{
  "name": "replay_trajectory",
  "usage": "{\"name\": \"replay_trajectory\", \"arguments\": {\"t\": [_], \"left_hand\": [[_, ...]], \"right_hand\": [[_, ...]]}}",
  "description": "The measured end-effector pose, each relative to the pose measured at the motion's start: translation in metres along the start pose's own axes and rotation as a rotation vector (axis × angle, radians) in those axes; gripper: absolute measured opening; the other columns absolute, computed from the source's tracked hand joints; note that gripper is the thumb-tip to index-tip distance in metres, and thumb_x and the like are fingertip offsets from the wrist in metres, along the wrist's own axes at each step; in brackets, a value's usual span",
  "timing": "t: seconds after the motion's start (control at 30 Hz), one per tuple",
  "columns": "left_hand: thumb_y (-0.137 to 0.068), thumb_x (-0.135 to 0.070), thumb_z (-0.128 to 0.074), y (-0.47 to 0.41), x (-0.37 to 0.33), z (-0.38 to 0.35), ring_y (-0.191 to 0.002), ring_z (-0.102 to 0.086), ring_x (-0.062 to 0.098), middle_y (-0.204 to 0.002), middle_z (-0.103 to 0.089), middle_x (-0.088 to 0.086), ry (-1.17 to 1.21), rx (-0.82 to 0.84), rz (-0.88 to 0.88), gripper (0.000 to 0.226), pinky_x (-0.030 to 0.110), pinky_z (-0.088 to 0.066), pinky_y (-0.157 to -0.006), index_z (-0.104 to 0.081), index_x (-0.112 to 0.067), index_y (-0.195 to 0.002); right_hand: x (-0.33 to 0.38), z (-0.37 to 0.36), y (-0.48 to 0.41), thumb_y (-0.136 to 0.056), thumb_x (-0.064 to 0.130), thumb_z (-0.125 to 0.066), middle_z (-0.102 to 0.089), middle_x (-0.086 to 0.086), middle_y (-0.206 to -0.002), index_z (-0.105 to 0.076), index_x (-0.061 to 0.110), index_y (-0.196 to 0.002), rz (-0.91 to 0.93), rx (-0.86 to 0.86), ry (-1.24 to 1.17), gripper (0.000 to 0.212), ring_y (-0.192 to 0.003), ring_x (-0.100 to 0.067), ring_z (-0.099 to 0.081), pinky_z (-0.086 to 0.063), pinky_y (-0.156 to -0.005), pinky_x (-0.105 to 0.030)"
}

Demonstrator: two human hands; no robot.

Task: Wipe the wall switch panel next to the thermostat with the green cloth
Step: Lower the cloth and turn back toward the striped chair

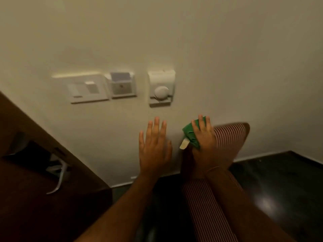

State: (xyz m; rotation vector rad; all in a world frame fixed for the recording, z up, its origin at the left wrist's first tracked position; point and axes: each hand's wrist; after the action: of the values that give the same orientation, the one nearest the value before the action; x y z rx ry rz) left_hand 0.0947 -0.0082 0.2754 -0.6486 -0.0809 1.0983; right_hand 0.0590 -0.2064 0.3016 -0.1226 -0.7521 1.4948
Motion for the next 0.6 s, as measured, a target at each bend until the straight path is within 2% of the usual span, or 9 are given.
{"name": "replay_trajectory", "arguments": {"t": [0.07,0.13,0.2,0.27,0.33,0.4,0.47,0.53,0.6], "left_hand": [[-0.111,-0.04,-0.041,0.031,-0.011,-0.027,-0.173,-0.017,0.03,-0.186,-0.019,0.013,0.037,0.106,0.041,0.073,0.059,-0.018,-0.135,-0.033,-0.013,-0.178],[-0.113,-0.041,-0.036,0.061,-0.021,-0.054,-0.174,-0.003,0.025,-0.188,-0.01,0.01,0.092,0.258,0.067,0.073,0.058,-0.01,-0.138,-0.023,-0.017,-0.181],[-0.114,-0.042,-0.036,0.088,-0.031,-0.08,-0.174,0.008,0.021,-0.189,0.0,0.004,0.103,0.409,0.071,0.074,0.056,-0.003,-0.14,-0.012,-0.021,-0.181],[-0.112,-0.04,-0.043,0.107,-0.039,-0.106,-0.174,-0.002,0.023,-0.188,-0.008,0.004,0.088,0.459,0.058,0.076,0.058,-0.01,-0.14,-0.02,-0.018,-0.181],[-0.11,-0.04,-0.044,0.121,-0.046,-0.135,-0.173,-0.013,0.027,-0.187,-0.017,0.007,0.099,0.483,0.052,0.074,0.059,-0.015,-0.138,-0.029,-0.014,-0.178],[-0.112,-0.043,-0.038,0.133,-0.046,-0.159,-0.173,-0.008,0.027,-0.187,-0.012,0.007,0.076,0.552,0.057,0.075,0.056,-0.008,-0.139,-0.024,-0.014,-0.179],[-0.112,-0.048,-0.033,0.149,-0.044,-0.186,-0.174,0.003,0.024,-0.188,-0.002,0.004,0.042,0.656,0.076,0.077,0.051,0.002,-0.14,-0.015,-0.017,-0.181],[-0.111,-0.054,-0.023,0.168,-0.044,-0.212,-0.173,0.012,0.021,-0.188,0.008,0.001,0.01,0.773,0.095,0.08,0.049,0.011,-0.139,-0.006,-0.02,-0.182],[-0.107,-0.061,-0.01,0.188,-0.045,-0.234,-0.173,0.014,0.019,-0.187,0.011,0.0,-0.013,0.854,0.105,0.085,0.05,0.013,-0.139,-0.003,-0.021,-0.182]], "right_hand": [[-0.028,-0.015,0.041,-0.081,-0.012,-0.074,-0.026,-0.014,-0.172,-0.045,0.006,-0.159,-0.035,0.06,-0.006,0.085,-0.162,-0.044,-0.018,-0.028,-0.129,-0.061],[-0.057,-0.03,0.082,-0.083,-0.009,-0.077,-0.02,-0.007,-0.176,-0.037,0.013,-0.163,-0.125,0.157,-0.012,0.092,-0.166,-0.035,-0.009,-0.016,-0.135,-0.055],[-0.084,-0.046,0.121,-0.089,-0.005,-0.072,-0.019,-0.006,-0.177,-0.035,0.016,-0.164,-0.191,0.244,-0.025,0.087,-0.167,-0.029,-0.003,-0.01,-0.136,-0.051],[-0.108,-0.06,0.151,-0.094,0.008,-0.06,-0.028,-0.014,-0.174,-0.043,0.009,-0.161,-0.205,0.332,-0.038,0.068,-0.165,-0.031,-0.009,-0.022,-0.131,-0.058],[-0.131,-0.076,0.175,-0.094,0.01,-0.064,-0.033,-0.02,-0.17,-0.048,0.005,-0.157,-0.242,0.429,-0.023,0.065,-0.163,-0.04,-0.016,-0.029,-0.126,-0.064],[-0.148,-0.093,0.197,-0.094,0.006,-0.07,-0.028,-0.016,-0.173,-0.043,0.008,-0.16,-0.307,0.504,-0.015,0.071,-0.162,-0.037,-0.009,-0.025,-0.131,-0.06],[-0.166,-0.114,0.218,-0.098,0.01,-0.067,-0.019,-0.008,-0.177,-0.033,0.013,-0.165,-0.35,0.631,0.0,0.075,-0.164,-0.031,-0.001,-0.018,-0.135,-0.055],[-0.188,-0.135,0.238,-0.102,0.02,-0.062,-0.016,-0.003,-0.178,-0.025,0.017,-0.168,-0.34,0.726,0.034,0.076,-0.167,-0.03,-0.002,-0.015,-0.136,-0.052],[-0.21,-0.155,0.252,-0.106,0.028,-0.06,-0.019,-0.004,-0.178,-0.028,0.015,-0.167,-0.334,0.762,0.065,0.071,-0.167,-0.032,-0.008,-0.018,-0.136,-0.051]]}}
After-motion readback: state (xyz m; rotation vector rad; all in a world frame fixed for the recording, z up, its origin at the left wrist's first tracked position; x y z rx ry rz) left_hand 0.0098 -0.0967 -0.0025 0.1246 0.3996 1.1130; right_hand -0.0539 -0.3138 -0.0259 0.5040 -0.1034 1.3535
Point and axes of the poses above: each hand's wrist, its own y-axis away from the middle knuckle, its own z-axis out of the back of the hand, x = y × z
